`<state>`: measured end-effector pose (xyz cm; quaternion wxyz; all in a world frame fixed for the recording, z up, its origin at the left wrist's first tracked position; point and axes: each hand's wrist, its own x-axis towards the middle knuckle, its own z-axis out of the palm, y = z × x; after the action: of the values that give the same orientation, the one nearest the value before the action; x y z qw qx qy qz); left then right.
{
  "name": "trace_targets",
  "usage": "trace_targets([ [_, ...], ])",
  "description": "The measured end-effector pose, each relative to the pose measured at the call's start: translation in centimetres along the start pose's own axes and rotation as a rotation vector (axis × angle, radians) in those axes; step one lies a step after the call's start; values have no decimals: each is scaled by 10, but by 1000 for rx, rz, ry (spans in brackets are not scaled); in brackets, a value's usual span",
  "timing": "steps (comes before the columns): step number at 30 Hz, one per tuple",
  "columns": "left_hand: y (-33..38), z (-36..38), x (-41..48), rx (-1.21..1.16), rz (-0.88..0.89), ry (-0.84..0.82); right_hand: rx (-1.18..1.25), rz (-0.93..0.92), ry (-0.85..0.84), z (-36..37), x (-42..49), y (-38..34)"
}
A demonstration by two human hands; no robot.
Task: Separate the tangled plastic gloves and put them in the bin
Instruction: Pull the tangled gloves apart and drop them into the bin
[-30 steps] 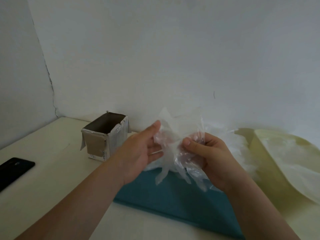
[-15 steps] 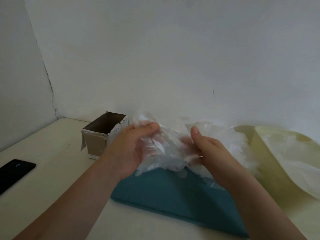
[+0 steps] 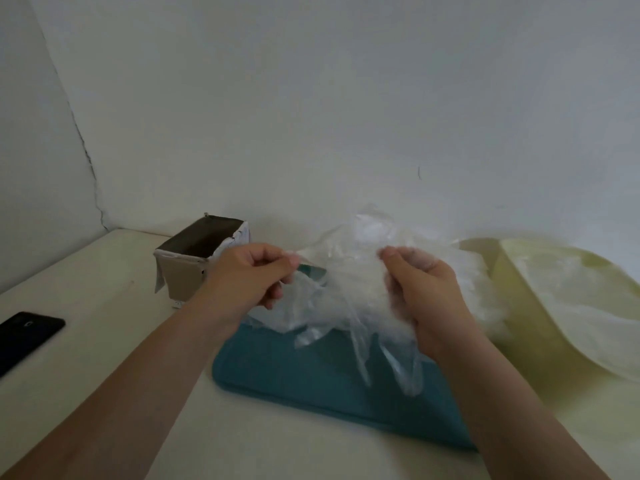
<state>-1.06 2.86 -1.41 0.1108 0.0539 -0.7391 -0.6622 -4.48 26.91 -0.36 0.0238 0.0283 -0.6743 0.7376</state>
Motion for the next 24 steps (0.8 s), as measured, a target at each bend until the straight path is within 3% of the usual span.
trace_targets([
  [2,-4,-11,7,127,58,149,-93,-84,2,-4,0,-2],
  [4,-10,-18,10,429,133,191,-215,-139,-71,-5,-3,-6],
  [7,-17,-11,7,933,72,-16,-357,-130,-266,-6,-8,-10],
  [10,-28,0,5,1159,3,-119,-394,-98,-416,-4,-13,-9],
  [18,-27,-2,4,924,26,-125,-516,-161,-510,0,-11,-1],
  [24,-3,-7,4,744,354,142,-684,-226,-644,-3,-8,0],
])
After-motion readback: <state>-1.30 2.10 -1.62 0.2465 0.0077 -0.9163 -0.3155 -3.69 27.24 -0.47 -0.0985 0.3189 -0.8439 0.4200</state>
